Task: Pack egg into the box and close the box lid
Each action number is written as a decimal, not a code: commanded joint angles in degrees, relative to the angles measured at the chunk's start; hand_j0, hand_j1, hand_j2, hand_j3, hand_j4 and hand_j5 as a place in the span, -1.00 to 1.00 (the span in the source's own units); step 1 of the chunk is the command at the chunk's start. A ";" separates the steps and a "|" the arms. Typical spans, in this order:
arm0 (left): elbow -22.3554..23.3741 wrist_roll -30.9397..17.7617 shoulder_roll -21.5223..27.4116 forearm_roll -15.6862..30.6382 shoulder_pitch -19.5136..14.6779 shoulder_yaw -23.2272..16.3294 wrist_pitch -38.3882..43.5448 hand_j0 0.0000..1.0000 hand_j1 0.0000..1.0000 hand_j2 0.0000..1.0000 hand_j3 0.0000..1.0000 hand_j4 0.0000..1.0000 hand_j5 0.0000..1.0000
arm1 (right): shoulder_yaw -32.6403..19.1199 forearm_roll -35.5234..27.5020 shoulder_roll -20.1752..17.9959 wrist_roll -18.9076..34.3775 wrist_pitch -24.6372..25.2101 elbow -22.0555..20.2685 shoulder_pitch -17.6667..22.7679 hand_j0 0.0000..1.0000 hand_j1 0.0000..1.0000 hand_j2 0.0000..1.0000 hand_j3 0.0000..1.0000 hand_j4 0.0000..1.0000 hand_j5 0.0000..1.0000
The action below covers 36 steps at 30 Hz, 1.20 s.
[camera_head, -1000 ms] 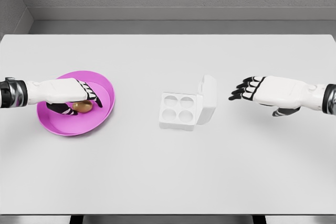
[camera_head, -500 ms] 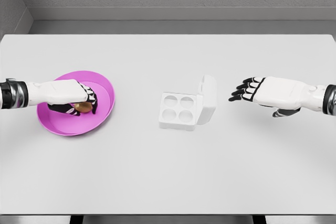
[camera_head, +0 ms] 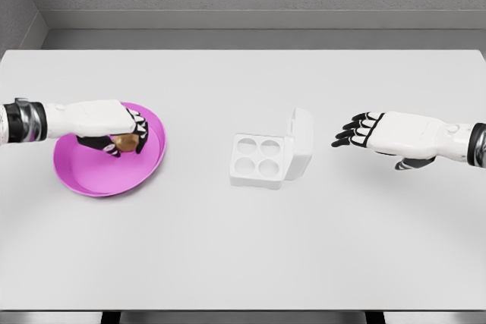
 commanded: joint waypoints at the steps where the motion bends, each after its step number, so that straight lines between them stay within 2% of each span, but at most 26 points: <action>1: 0.00 0.09 -2.23 0.86 -0.18 0.09 0.11 -0.31 -0.31 -0.31 -0.31 -0.31 -0.31 | -0.02 -0.28 -0.12 -0.02 0.15 -0.01 0.00 1.00 1.00 1.00 1.00 1.00 1.00; 11: -1.06 0.18 -5.57 2.27 -1.23 0.18 0.11 -0.39 -0.39 -0.39 -0.39 -0.39 -0.39 | -0.11 -0.37 -0.83 -0.02 0.15 -0.01 0.00 1.00 1.00 1.00 1.00 1.00 1.00; 18: -1.41 0.18 -10.41 2.27 -1.85 0.09 0.11 -0.42 -0.42 -0.42 -0.42 -0.42 -0.42 | -0.11 -0.45 -0.83 -0.02 0.15 -0.45 0.00 1.00 1.00 1.00 1.00 1.00 1.00; 22: -4.22 0.09 -11.46 2.27 -2.02 0.09 0.11 -0.47 -0.47 -0.47 -0.47 -0.47 -0.47 | -0.02 -0.45 -0.91 -0.02 0.15 -0.62 0.00 1.00 1.00 1.00 1.00 1.00 1.00; 29: -4.13 0.09 -16.56 2.18 -3.43 0.09 0.11 -0.48 -0.48 -0.48 -0.48 -0.48 -0.48 | -0.02 -0.45 -1.71 -0.02 0.15 -1.24 0.09 1.00 1.00 1.00 1.00 1.00 1.00; 36: -4.05 -0.26 -19.02 1.74 -3.34 -0.17 0.11 -0.48 -0.48 -0.48 -0.48 -0.48 -0.48 | -0.02 -0.45 -2.23 -0.02 0.15 -2.03 0.35 1.00 1.00 1.00 1.00 1.00 1.00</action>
